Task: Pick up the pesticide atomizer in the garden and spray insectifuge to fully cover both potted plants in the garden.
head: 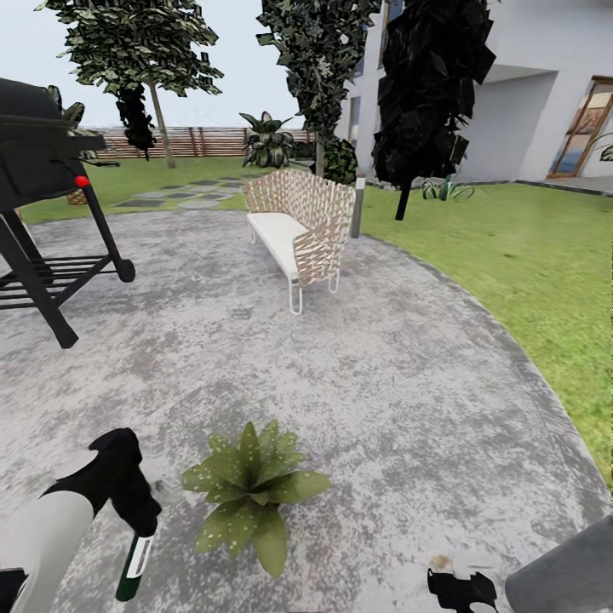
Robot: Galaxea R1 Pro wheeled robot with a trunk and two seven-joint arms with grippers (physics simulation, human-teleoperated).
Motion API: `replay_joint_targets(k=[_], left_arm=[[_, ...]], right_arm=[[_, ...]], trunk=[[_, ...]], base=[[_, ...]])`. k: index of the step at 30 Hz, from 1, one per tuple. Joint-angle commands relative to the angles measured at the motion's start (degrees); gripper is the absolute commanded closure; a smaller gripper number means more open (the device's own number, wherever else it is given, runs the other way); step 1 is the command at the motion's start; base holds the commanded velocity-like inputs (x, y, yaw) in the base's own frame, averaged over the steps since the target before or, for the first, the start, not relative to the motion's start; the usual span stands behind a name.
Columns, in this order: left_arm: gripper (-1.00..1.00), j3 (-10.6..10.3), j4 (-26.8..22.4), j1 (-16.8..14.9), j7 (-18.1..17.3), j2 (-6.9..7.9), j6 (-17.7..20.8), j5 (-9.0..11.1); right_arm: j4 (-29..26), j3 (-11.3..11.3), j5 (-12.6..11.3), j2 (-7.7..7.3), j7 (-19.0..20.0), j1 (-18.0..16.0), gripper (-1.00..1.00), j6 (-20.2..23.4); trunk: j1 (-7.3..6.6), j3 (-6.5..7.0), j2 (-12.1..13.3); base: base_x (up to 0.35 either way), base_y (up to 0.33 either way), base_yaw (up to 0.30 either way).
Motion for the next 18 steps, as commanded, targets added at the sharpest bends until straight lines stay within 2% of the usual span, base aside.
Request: replay_joint_targets(k=[1,3,5,18], left_arm=[[1.00,0.2,0.0,0.1,-0.5,-0.68,0.5,0.3],[1.00,0.2,-0.2,1.2,-0.3,-2.06,0.6,1.0],[1.00,0.2,-0.5,1.8,0.6,-2.70,0.6,1.1],[1.00,0.5,-0.9,2.1,1.6,-3.01,0.7,1.2]], right_arm=[[0.1,-0.3,0.3,0.01,-0.1,0.0,-1.00,-0.2],[0.1,-0.3,0.2,0.01,-0.1,0.0,-1.00,-0.2],[0.1,-0.3,0.2,0.01,-0.1,0.0,-1.00,-0.2],[0.0,-0.3,0.3,0.08,-0.1,0.0,-1.00,-0.2]], trunk=[[-0.01,-0.05,0.0],[-0.01,-0.05,0.0],[-0.01,-0.05,0.0],[-0.01,-0.05,0.0]], base=[[-0.022,-0.265,0.000],[-0.139,-0.239,0.000],[-0.224,-0.205,0.000],[-0.290,-0.134,0.000]])
